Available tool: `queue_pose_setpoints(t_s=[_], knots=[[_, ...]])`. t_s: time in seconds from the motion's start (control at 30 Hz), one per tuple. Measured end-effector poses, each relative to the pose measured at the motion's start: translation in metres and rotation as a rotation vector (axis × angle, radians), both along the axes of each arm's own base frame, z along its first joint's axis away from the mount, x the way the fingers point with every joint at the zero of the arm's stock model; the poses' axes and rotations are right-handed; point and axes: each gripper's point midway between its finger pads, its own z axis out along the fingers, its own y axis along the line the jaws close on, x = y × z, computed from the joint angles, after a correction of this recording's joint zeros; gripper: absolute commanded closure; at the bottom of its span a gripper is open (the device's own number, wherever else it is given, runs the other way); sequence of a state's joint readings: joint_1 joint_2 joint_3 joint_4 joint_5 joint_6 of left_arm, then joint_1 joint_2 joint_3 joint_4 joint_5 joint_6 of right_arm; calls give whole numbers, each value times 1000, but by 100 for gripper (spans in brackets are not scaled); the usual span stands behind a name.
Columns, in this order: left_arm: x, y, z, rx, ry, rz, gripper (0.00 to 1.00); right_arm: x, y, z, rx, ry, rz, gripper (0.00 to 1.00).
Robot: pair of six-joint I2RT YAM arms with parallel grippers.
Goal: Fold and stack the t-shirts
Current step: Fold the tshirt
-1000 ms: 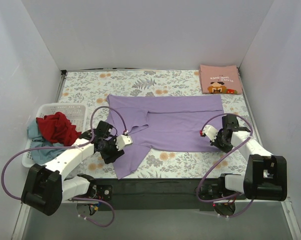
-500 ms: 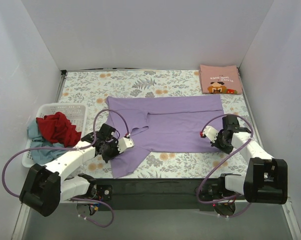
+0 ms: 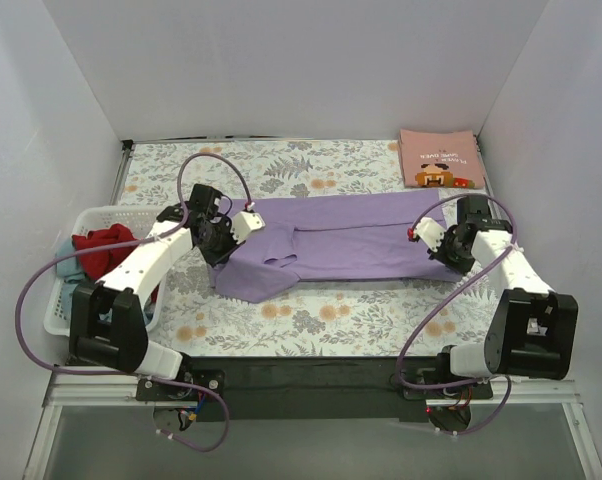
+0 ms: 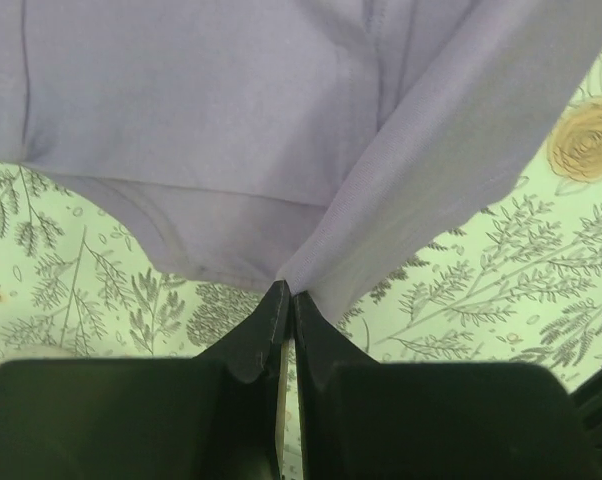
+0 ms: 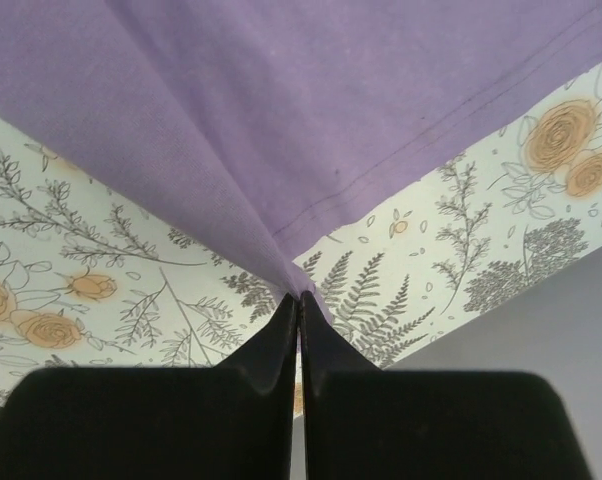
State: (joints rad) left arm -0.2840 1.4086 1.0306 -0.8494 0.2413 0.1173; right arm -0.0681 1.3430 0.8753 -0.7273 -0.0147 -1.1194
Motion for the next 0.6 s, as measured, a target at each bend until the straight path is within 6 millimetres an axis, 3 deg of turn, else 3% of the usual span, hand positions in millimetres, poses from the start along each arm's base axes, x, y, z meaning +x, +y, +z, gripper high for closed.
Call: queue_pose_setpoints(t_s=[0.2, 0.4, 0.6], knots=[[29, -1, -7, 10, 23, -3, 100, 20, -1, -1, 13, 28, 2, 99], [69, -5, 2, 10, -13, -5, 100, 42, -3, -3, 22, 51, 1, 99], [84, -6, 0, 17, -29, -18, 100, 63, -4, 5, 21, 24, 5, 99]])
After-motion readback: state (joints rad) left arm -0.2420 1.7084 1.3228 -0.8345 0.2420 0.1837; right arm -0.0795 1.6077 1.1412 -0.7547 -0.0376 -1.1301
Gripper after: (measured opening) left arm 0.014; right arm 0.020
